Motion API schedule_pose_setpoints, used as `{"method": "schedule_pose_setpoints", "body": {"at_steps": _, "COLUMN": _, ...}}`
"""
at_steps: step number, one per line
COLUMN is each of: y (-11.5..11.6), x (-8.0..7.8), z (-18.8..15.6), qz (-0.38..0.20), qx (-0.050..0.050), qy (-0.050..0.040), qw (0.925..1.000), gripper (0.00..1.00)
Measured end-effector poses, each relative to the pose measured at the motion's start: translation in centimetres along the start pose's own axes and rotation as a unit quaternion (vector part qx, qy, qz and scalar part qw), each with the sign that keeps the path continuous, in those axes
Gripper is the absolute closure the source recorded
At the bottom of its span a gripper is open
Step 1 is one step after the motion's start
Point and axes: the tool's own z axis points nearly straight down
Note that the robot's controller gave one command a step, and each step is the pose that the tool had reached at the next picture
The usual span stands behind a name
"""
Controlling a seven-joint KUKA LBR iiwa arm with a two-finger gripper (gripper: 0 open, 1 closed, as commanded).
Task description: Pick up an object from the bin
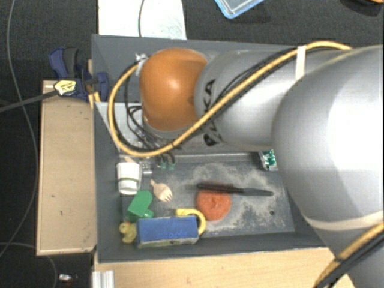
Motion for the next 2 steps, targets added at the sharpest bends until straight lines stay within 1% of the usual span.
{"method": "schedule_pose_setpoints", "body": {"at_steps": 1, "y": -0.1, "x": -0.2, "z": -0.4, "qz": 0.001, "qx": -0.001, "qy": -0.0031, "qw": 1.0, "gripper": 0.0}}
{"method": "schedule_pose_setpoints", "body": {"at_steps": 2, "y": -0.2, "x": -0.9, "z": -5.9, "qz": 0.023, "qx": -0.001, "qy": -0.0037, "qw": 0.9997, "gripper": 0.0}}
